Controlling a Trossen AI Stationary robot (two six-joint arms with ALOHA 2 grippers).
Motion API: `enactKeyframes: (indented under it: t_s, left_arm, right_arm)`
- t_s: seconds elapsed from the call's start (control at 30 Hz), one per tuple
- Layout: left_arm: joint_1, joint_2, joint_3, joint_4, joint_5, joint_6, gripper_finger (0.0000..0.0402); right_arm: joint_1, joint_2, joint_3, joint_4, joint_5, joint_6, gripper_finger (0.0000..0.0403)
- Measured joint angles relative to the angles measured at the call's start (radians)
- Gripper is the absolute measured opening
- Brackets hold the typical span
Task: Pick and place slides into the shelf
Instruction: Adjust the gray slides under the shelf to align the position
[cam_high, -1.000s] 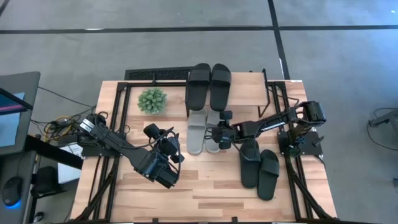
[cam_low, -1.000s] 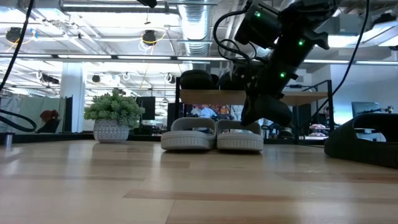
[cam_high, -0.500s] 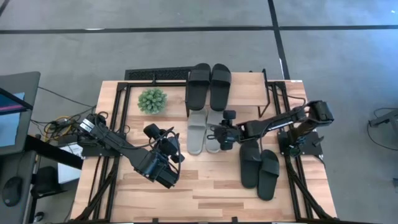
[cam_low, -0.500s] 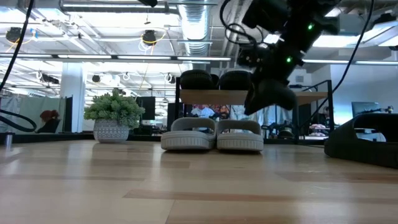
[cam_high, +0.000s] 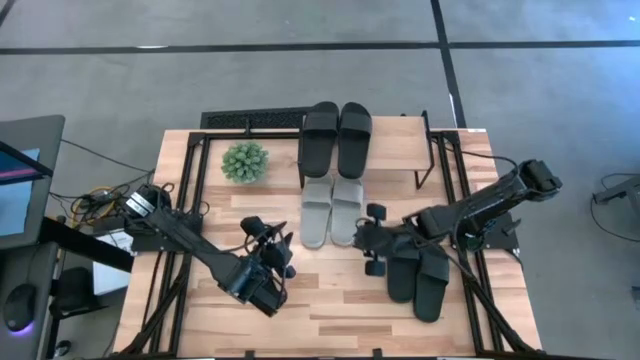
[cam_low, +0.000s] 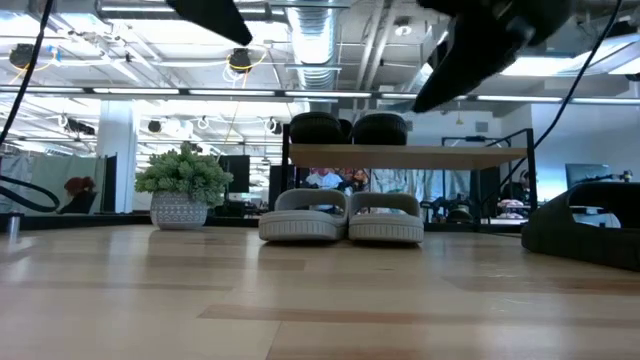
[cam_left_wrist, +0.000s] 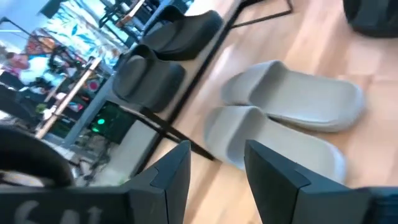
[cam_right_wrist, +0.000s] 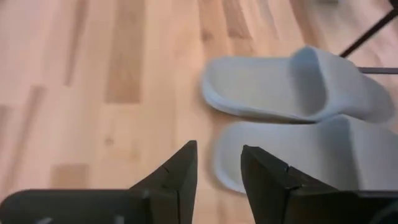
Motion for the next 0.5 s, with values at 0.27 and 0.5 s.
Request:
enactKeyframes:
  t_s: [0.27,0.5]
  left_arm:
    - [-0.017,0.0,-0.138,0.293,0.106,0.19,0.0122]
    - [0.006,-0.001,-0.179,0.51,0.156,0.4,0.0032]
  right_arm:
    - [0.104,0.084,0.0,0.144,0.105,0.134,0.0044]
    - [0.122,0.175,0.0,0.227,0.109,0.228,0.0016]
